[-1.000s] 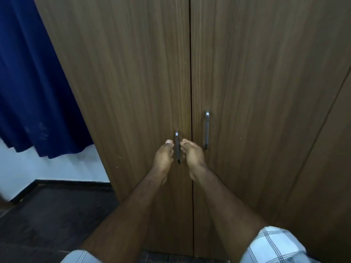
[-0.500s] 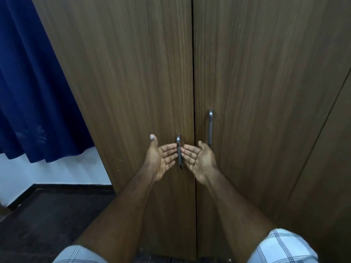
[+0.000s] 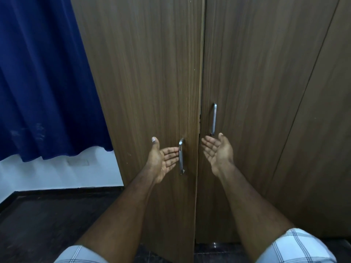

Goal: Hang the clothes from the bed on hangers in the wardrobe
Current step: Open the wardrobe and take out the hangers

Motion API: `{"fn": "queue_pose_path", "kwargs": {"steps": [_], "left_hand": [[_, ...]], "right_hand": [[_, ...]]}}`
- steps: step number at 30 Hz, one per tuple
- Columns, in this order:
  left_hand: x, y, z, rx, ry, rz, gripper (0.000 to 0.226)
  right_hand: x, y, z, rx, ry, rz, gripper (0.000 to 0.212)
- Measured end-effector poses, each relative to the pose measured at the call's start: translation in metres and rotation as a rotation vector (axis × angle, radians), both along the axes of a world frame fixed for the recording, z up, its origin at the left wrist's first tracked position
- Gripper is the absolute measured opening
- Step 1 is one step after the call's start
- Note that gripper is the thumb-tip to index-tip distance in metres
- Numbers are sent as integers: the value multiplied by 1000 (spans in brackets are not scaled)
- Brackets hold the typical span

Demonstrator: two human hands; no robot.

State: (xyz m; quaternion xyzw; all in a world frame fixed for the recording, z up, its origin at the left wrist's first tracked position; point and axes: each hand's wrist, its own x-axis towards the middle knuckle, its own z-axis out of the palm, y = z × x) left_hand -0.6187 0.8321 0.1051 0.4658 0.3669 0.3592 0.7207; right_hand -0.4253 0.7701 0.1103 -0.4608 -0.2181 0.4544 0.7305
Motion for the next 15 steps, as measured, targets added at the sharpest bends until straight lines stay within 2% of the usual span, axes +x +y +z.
{"fn": "queue_pose_path", "kwargs": {"steps": [3, 9, 15], "left_hand": [[-20, -18, 2, -5, -6, -5, 102], [-62, -62, 0, 7, -132, 49, 97], [-86, -101, 3, -39, -248, -53, 105]], "right_hand": [[-22, -18, 4, 4, -2, 134, 62], [-53, -48, 10, -10, 54, 141, 61], [-77, -69, 13, -23, 71, 195, 61]]}}
